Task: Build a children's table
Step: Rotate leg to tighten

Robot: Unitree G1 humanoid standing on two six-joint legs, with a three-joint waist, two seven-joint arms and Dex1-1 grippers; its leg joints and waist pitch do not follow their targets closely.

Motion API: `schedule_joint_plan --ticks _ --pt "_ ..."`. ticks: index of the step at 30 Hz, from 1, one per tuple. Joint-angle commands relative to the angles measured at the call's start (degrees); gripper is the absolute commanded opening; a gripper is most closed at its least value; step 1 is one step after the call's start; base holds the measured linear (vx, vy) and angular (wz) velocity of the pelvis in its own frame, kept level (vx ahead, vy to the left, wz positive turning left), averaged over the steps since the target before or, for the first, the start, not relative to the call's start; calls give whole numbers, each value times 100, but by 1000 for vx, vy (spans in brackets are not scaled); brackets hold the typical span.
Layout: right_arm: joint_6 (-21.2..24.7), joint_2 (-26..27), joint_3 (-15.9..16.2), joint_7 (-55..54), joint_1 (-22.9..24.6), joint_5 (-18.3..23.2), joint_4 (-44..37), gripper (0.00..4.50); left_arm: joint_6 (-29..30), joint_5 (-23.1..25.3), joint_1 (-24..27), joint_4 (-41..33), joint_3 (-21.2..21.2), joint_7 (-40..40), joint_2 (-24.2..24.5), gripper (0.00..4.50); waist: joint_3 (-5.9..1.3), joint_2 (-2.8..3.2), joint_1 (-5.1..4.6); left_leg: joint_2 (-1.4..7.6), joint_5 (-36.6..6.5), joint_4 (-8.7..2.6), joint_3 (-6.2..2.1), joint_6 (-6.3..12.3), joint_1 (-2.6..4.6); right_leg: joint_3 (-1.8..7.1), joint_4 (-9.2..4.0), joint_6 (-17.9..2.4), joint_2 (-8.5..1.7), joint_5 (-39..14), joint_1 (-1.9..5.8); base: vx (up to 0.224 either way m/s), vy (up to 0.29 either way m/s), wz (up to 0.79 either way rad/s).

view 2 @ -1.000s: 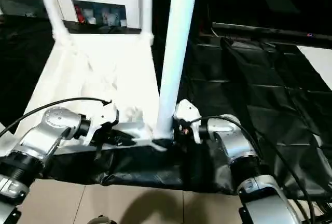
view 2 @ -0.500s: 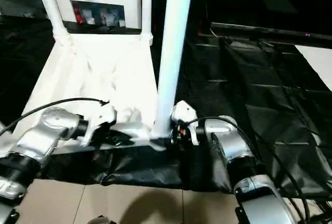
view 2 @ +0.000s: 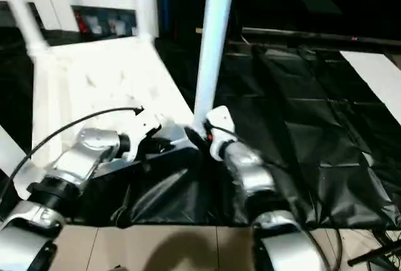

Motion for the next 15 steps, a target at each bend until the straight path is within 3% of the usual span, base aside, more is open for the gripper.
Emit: schedule_joint_plan --ticks 1,7,9,13,15 --pt "-31 469 613 954 -27 -52 -124 371 -143 -206 58 -131 -286 -116 -400 0 -316 1 21 140 -1579 -409 -94 49 7 266 -487 -913 -388 -1826 236 0 0 0" --pt "-108 -152 742 2203 107 100 -462 385 -405 -404 304 -528 -348 -1045 40 0 -332 -5 52 156 -1319 -384 -79 229 -2 273 -449 -1042 -400 -1483 264 0 0 0" --pt "-196 -632 864 3212 167 202 -600 385 -560 -504 458 -763 -428 -1675 393 0 -342 -9 73 168 -1241 -369 -71 305 -14 273 -416 -1105 -396 -1291 278 0 0 0" --pt "-107 -924 934 3971 161 289 -677 385 -542 -639 526 -915 -446 -2151 623 0 -348 -11 139 179 -968 -346 -37 383 -7 259 -343 -1316 -363 -764 283 0 0 0" --pt "-87 -1006 965 4204 157 272 -683 385 -513 -667 550 -979 -449 -2286 691 0 -345 0 160 184 -993 -344 -40 388 -10 254 -332 -1343 -368 -770 284 0 0 0"
